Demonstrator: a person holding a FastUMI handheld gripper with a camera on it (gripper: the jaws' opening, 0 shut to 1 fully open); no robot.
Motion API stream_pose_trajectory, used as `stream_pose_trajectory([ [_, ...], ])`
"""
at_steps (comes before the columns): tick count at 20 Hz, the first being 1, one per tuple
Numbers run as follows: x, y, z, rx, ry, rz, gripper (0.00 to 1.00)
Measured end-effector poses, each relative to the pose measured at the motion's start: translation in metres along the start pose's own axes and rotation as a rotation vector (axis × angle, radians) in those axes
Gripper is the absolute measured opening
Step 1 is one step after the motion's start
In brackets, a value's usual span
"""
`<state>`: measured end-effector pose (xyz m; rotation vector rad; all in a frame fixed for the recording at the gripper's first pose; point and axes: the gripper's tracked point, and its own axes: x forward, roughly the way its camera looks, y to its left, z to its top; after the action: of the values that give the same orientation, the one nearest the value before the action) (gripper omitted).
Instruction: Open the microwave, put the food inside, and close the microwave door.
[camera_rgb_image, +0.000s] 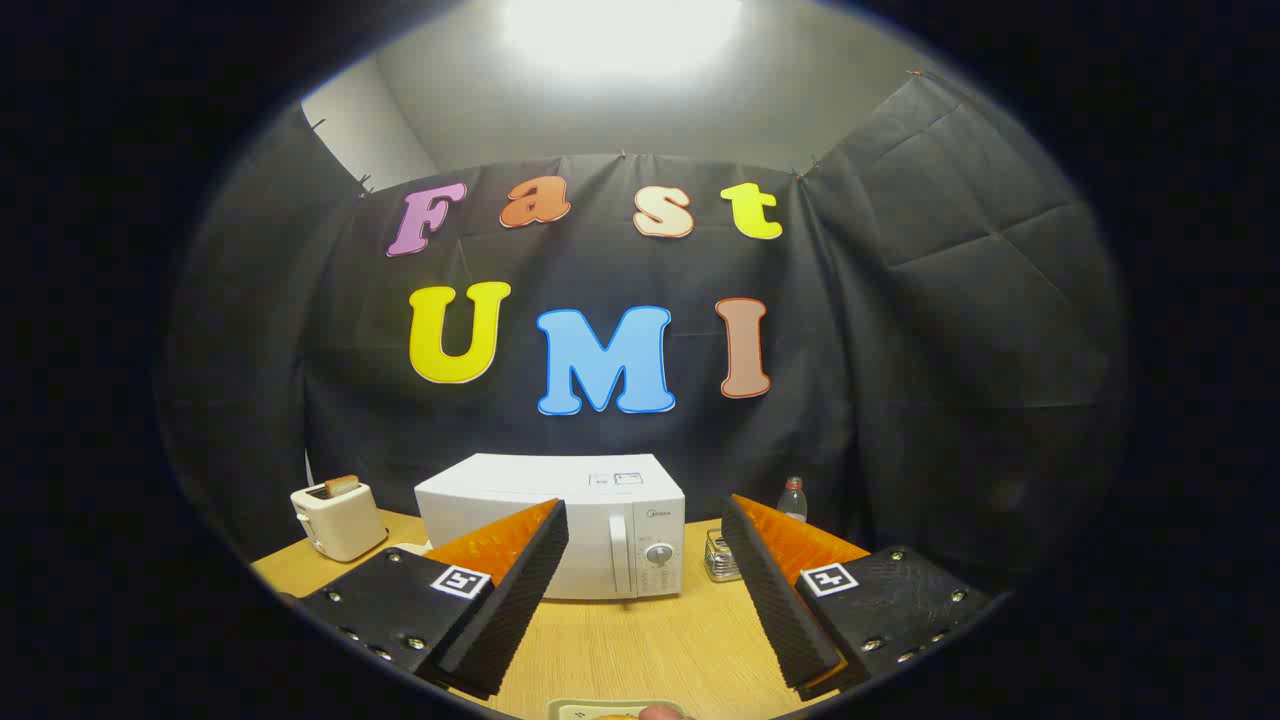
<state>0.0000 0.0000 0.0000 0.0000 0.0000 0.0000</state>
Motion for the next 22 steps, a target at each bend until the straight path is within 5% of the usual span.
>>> stream_pose_trajectory([
  [14,0.007,-0.003,-0.002,0.013,-0.005,0.000,0.97],
  [22,0.065,0.002,-0.019,0.006,0.026,0.053,0.97],
])
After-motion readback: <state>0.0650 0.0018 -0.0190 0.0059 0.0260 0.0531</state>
